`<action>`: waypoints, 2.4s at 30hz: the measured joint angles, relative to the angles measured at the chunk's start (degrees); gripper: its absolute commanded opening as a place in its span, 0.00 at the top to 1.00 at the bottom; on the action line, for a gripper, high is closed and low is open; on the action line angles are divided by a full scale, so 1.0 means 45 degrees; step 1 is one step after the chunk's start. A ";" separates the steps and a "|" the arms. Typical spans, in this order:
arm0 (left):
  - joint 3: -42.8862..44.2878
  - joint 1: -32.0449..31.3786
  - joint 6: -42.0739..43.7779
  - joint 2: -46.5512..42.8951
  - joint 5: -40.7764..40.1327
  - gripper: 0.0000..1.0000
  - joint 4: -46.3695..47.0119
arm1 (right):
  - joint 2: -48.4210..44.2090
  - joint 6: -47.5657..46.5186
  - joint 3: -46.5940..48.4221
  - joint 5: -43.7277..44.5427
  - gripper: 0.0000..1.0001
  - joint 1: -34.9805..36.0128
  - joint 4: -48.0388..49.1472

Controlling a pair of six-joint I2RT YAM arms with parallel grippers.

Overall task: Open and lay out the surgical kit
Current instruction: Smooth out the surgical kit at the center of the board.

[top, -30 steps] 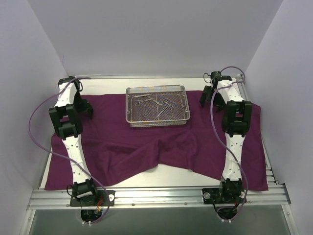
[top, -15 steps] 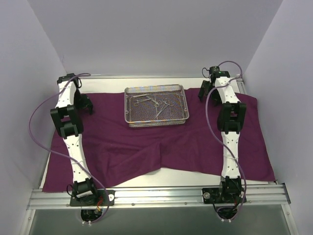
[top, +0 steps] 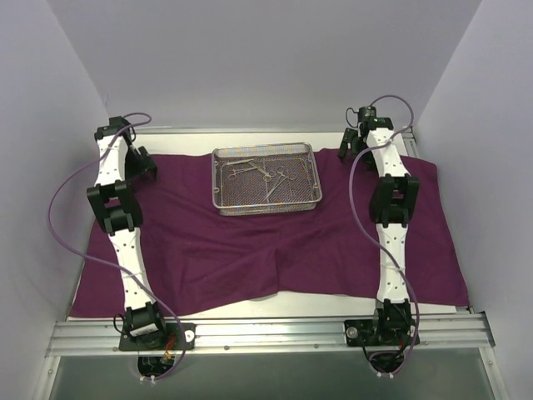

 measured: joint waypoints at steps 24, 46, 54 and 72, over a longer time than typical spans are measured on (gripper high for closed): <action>-0.4925 -0.3055 -0.0549 -0.3779 0.0393 0.12 0.0053 | -0.4561 0.0053 -0.8126 -0.0850 0.00 0.1933 0.0889; 0.0903 -0.2890 -0.2001 0.0821 0.1341 0.26 -0.2531 | -0.2919 0.0976 -0.5897 -0.0461 0.00 0.1991 0.0777; 0.1297 -0.1379 -0.2293 0.0996 0.3230 0.23 -0.2147 | -0.0568 0.1010 -0.1486 -0.0408 0.00 0.1991 -0.0155; 0.1603 -0.1651 -0.1268 -0.2880 0.1001 0.06 -0.1025 | -0.7121 0.0724 -0.6275 0.0782 0.00 0.2084 0.0641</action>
